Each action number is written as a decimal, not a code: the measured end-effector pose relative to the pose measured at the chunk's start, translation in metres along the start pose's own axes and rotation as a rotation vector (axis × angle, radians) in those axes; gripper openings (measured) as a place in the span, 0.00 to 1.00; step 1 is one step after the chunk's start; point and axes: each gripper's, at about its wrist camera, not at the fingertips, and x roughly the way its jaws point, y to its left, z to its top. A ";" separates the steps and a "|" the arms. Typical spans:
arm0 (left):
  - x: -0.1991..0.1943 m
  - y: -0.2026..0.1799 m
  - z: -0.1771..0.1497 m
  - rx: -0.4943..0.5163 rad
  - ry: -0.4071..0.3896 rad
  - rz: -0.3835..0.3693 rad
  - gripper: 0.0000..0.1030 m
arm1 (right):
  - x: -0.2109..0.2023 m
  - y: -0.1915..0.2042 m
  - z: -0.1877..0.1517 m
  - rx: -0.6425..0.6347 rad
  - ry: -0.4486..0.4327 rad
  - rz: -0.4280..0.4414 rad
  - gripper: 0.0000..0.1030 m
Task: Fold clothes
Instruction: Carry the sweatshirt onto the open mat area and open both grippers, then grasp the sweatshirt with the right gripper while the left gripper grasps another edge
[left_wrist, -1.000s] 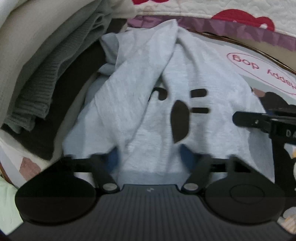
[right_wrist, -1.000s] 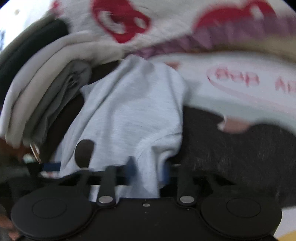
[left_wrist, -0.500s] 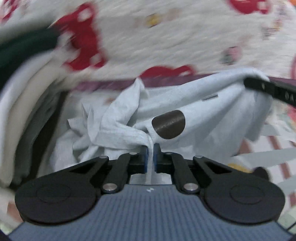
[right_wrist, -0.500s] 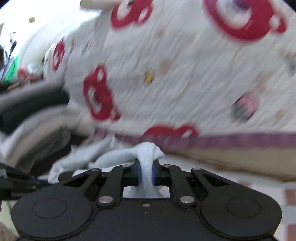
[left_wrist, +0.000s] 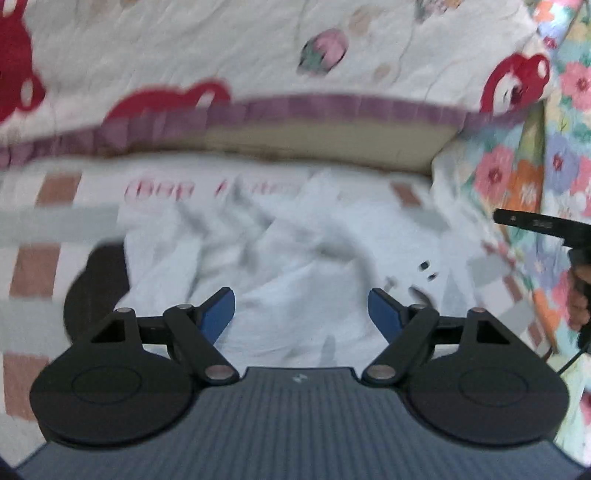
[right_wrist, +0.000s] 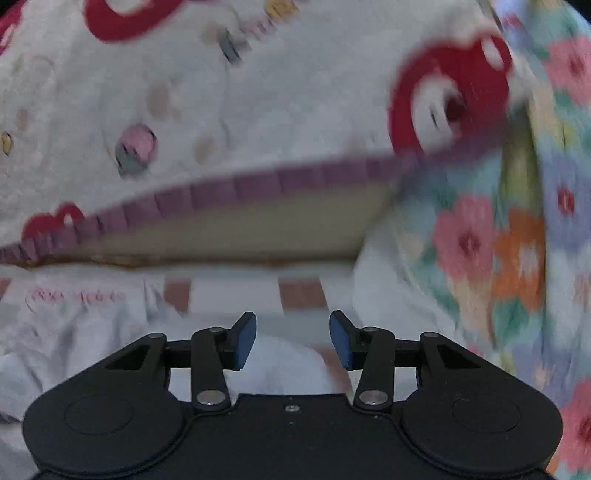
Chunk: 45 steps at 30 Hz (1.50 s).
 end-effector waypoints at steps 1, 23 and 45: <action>0.005 0.007 -0.004 -0.006 0.019 0.017 0.77 | 0.002 -0.001 -0.007 -0.005 0.018 0.020 0.48; 0.020 0.008 -0.051 -0.131 0.215 0.093 0.77 | -0.001 0.003 -0.142 0.049 0.215 0.336 0.54; -0.011 -0.045 -0.101 -0.064 0.181 0.201 0.77 | -0.067 0.017 -0.143 -0.092 -0.037 0.379 0.19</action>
